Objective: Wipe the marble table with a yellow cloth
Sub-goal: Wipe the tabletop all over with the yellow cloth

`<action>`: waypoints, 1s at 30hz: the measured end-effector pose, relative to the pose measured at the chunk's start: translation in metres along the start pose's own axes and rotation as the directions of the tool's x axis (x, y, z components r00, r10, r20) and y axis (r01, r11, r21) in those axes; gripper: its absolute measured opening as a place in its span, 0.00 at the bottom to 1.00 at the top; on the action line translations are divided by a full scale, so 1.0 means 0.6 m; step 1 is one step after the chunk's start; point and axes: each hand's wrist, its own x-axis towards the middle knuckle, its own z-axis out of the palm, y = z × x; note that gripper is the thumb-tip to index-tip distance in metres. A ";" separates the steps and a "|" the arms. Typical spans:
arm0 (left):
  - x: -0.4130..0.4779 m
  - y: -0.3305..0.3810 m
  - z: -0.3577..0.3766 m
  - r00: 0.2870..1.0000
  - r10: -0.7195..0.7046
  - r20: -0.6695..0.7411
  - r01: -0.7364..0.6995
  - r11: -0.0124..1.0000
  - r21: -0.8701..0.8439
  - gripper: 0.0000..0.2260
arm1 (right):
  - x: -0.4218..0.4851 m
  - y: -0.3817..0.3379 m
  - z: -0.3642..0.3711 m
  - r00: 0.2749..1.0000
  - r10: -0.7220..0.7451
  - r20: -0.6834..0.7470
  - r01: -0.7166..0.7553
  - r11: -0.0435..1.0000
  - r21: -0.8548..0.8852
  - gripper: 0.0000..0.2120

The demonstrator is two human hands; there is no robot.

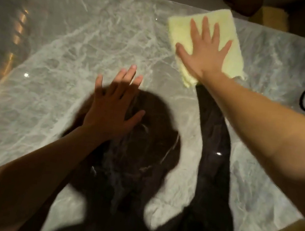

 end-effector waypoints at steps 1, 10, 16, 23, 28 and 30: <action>-0.002 0.000 0.001 1.000 -0.006 -0.017 0.006 1.000 -0.008 0.34 | -0.033 -0.017 0.010 1.000 -0.023 0.002 0.023 1.000 0.005 0.35; -0.023 0.012 -0.010 0.995 0.099 0.023 -0.092 0.976 -0.197 0.34 | -0.446 -0.094 0.095 0.999 -0.032 -0.025 0.030 0.997 -0.064 0.36; -0.059 0.060 -0.025 0.955 0.295 0.028 -0.289 0.949 -0.125 0.30 | -0.741 -0.098 0.130 0.984 0.177 0.036 -0.177 0.984 -0.002 0.36; -0.042 0.036 0.005 0.955 0.275 0.111 -0.274 0.961 -0.023 0.31 | -0.758 -0.059 0.135 0.973 0.231 0.004 -0.231 0.973 -0.013 0.36; -0.044 0.036 0.001 0.946 0.303 0.111 -0.312 0.948 0.064 0.31 | -0.566 0.022 0.099 0.938 0.345 0.005 -0.345 0.938 0.033 0.35; -0.043 0.036 -0.001 0.949 0.295 0.111 -0.304 0.950 0.074 0.31 | -0.465 0.050 0.078 0.931 0.365 -0.006 -0.364 0.929 0.068 0.35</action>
